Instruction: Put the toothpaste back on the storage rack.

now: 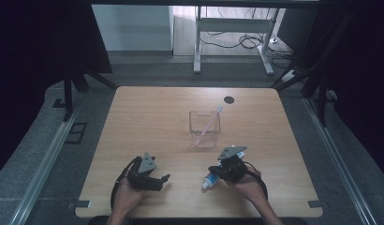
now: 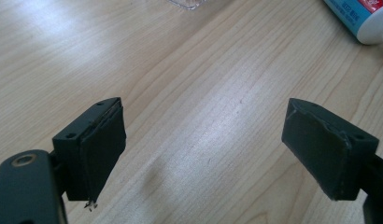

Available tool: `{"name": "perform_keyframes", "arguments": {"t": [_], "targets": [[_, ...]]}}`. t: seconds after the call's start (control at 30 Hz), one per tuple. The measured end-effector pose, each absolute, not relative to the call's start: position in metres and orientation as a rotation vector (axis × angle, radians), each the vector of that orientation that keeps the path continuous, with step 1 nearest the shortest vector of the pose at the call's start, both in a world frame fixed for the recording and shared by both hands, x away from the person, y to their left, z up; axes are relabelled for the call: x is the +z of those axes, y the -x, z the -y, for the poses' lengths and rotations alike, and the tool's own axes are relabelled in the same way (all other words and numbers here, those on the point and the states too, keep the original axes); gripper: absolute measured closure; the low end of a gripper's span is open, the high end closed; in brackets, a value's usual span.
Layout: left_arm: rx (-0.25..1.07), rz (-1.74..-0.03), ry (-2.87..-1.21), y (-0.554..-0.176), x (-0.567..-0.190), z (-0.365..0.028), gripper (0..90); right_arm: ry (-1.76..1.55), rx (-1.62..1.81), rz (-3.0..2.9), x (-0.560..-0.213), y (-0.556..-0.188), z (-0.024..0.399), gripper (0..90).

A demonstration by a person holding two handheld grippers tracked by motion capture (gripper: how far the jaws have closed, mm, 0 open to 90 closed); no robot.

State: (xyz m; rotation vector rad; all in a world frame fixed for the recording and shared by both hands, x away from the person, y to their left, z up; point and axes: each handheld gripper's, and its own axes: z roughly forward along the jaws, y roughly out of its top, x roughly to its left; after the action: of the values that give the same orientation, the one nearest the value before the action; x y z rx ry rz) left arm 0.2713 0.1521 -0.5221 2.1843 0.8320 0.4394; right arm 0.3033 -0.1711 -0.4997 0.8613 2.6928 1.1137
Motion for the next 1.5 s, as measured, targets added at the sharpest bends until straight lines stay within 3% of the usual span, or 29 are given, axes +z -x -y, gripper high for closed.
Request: {"name": "perform_keyframes", "arguments": {"t": [0.47, 1.5], "targets": [[0.411, -0.841, -2.204, -0.272, -0.525, -0.151, 13.5, -0.935, 1.053, -2.791, -0.51, -0.31, 0.164, 89.5], [0.409, -0.819, -2.216, -0.272, -0.526, -0.148, 13.6, -1.057, 0.962, -2.77, -0.508, -0.295, 0.209, 89.8]]}}
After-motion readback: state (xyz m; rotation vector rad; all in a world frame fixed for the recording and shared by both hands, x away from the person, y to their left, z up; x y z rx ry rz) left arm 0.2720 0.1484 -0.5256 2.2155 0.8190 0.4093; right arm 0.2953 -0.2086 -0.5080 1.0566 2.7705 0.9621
